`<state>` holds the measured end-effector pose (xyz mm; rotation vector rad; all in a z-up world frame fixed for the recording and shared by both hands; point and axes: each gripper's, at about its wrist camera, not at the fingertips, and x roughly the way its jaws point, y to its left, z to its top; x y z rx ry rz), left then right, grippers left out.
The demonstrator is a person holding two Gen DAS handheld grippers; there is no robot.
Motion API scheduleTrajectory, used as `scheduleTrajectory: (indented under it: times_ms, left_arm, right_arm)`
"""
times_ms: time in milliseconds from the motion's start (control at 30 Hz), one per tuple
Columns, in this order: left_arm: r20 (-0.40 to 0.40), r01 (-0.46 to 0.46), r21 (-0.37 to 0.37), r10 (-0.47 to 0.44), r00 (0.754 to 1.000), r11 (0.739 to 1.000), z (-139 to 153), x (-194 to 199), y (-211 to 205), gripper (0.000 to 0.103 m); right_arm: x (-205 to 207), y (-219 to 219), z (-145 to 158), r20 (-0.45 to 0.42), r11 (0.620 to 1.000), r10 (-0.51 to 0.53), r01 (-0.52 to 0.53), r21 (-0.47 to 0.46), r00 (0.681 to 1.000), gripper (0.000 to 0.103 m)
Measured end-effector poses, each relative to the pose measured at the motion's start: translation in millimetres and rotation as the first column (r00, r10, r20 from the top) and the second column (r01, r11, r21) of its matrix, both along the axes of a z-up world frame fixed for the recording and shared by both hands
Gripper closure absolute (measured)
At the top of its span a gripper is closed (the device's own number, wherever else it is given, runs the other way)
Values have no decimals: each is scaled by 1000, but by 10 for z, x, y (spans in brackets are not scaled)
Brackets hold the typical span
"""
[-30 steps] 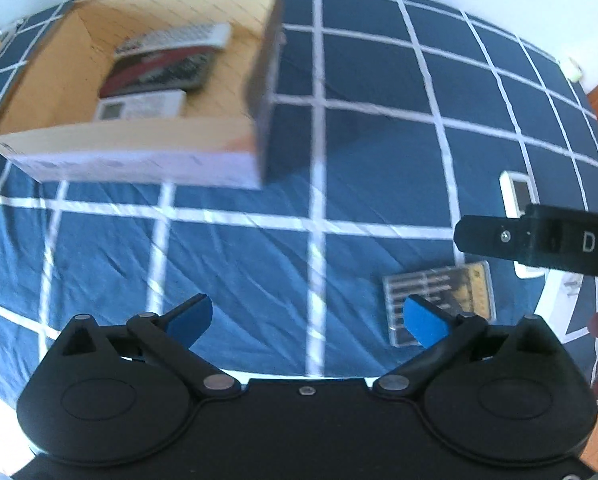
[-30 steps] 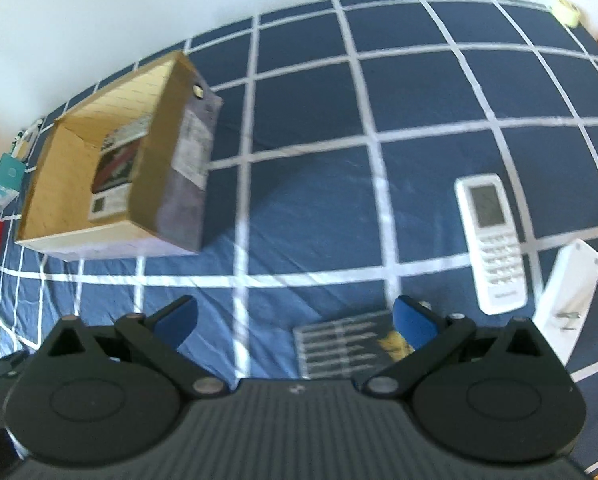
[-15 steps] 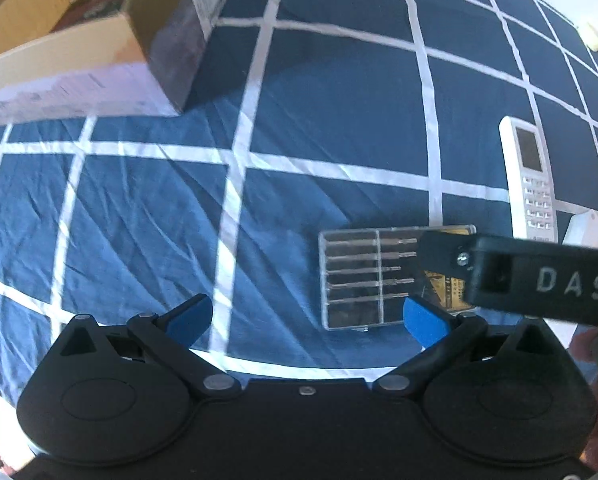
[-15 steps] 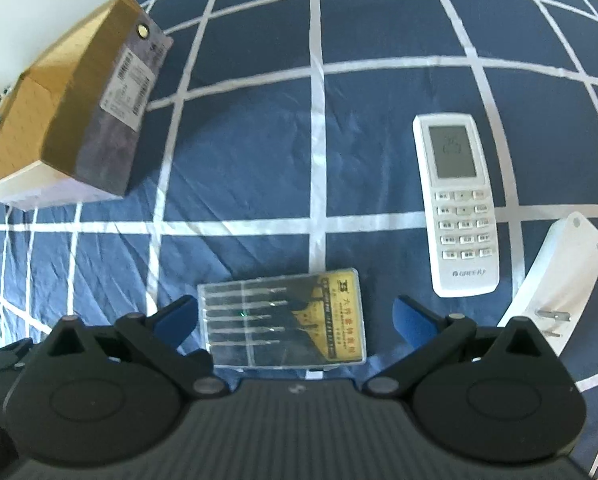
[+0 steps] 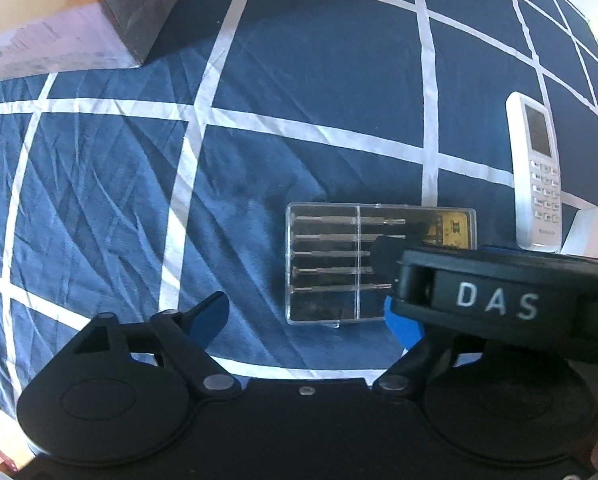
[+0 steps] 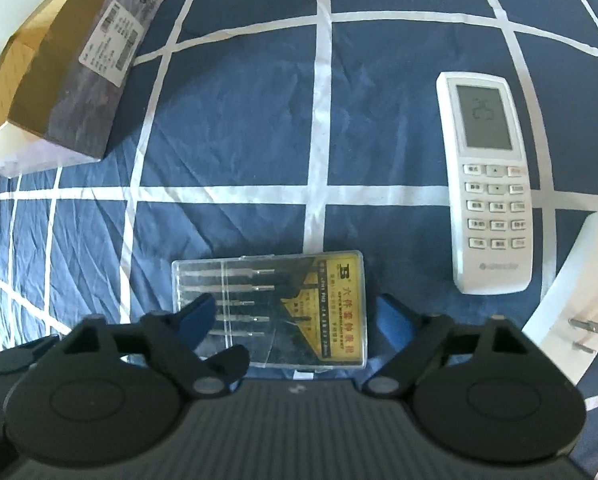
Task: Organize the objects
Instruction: 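Move the right gripper to the clear screwdriver-set case on the bed, then close the right gripper on the clear screwdriver-set case, then carry the screwdriver-set case with the right gripper and lower it into the box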
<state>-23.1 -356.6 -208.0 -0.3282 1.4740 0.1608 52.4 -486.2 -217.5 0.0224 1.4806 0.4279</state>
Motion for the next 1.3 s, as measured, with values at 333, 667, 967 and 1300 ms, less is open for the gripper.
scheduleTrajectory:
  times_ms: [333, 667, 967, 1300]
  left_arm:
    - [13, -5, -51, 5, 1000, 999, -18, 6, -9, 42]
    - [21, -30, -93, 32, 999, 995, -30, 28, 51, 43]
    - [31, -22, -85, 25, 999, 996, -15, 17, 58, 43]
    - [78, -22, -42, 26, 997, 999, 327, 12, 369, 43]
  right_arm:
    - [35, 4, -19, -5, 1000, 16, -16, -13, 1000, 32]
    - [41, 27, -22, 11, 999, 34, -34, -20, 999, 32]
    - [23, 57, -21, 15, 999, 32, -32, -27, 999, 36]
    - [3, 360, 295, 48, 999, 36, -36, 10, 998, 36]
